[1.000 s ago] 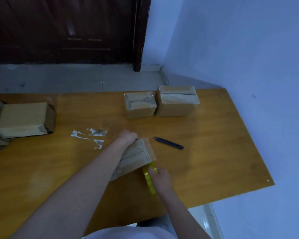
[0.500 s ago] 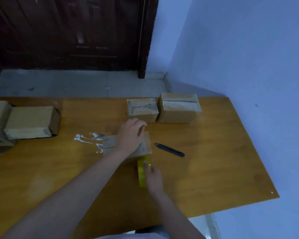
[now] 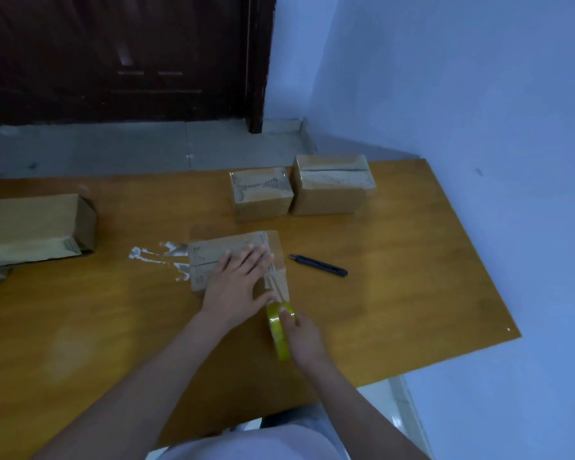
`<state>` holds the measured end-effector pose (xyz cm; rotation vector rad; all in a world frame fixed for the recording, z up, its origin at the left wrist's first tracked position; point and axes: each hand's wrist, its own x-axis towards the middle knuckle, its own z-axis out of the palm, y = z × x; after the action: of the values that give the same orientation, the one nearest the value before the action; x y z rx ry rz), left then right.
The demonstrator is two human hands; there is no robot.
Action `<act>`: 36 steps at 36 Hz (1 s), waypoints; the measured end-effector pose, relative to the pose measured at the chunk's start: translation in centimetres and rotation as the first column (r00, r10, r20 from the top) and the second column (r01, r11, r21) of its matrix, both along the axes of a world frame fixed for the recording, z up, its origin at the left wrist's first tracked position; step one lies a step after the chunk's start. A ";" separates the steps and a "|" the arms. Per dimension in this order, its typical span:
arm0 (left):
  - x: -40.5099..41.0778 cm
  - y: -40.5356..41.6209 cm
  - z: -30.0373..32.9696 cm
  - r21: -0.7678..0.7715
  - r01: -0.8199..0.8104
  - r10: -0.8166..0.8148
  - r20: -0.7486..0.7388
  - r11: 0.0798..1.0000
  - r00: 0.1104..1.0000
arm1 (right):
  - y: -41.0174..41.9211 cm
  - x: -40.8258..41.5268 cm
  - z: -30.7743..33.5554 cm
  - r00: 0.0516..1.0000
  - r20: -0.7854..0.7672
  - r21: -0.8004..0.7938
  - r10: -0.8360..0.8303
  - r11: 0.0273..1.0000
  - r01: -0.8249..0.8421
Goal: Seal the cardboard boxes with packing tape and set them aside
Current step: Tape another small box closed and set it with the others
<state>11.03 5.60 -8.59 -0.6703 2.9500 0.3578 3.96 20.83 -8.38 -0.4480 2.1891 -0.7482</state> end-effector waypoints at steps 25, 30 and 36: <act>0.1 1.2 0.8 -0.057 -0.005 0.013 0.146 0.998 0.989 | -3.2 -11.8 -5.3 0.745 -0.493 0.428 0.449 0.871 -0.242; -0.2 1.1 1.0 -0.050 -0.016 0.022 0.129 0.999 0.991 | -1.5 -12.2 -5.9 0.623 -0.547 0.475 0.559 0.820 -0.319; -0.1 1.0 0.8 -0.042 -0.010 0.015 0.129 0.999 0.992 | 1.5 -11.4 -2.9 0.714 -0.628 0.105 0.310 0.943 -0.317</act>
<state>10.91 6.61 -7.75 -0.6900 2.8386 0.2457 -7.48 22.33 -11.29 -1.2004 2.6195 -0.4455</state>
